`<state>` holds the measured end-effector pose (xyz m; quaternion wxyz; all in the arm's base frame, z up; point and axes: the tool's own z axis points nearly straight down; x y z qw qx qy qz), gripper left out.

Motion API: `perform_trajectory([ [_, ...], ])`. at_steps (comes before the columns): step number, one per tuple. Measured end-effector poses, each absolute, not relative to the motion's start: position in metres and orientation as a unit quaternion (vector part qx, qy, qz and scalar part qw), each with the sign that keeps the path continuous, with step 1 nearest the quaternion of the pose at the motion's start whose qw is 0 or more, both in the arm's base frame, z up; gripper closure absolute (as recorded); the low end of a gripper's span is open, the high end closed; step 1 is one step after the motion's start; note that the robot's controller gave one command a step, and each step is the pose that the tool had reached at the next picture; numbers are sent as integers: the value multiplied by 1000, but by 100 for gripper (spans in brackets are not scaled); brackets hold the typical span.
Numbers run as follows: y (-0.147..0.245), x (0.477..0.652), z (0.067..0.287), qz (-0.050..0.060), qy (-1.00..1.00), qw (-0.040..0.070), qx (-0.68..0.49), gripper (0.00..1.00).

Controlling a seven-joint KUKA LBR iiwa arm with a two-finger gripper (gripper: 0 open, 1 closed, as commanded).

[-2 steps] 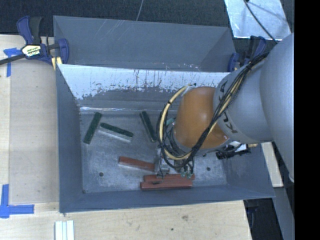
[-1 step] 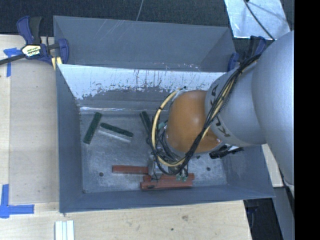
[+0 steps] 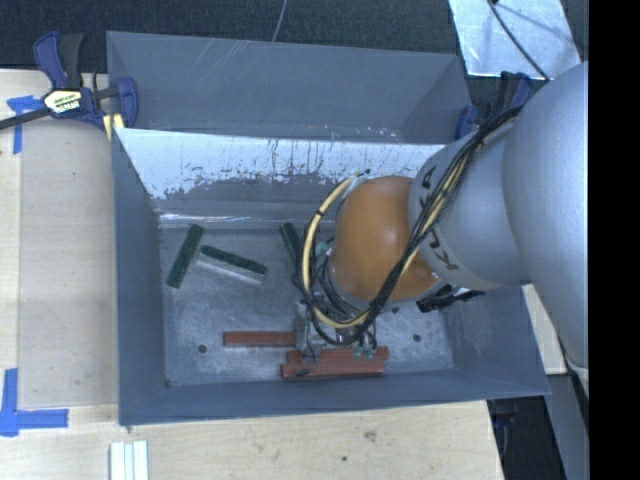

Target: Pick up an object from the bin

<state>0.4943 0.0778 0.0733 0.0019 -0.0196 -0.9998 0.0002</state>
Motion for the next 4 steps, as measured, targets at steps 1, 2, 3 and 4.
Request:
perform_trajectory([
  [1,123,489,74,0,-1000,-2,18,0],
  [2,122,489,75,0,-1000,-2,17,100],
  [3,122,489,75,0,-1000,-2,17,100],
  [4,136,537,136,0,-1000,1,17,100],
])
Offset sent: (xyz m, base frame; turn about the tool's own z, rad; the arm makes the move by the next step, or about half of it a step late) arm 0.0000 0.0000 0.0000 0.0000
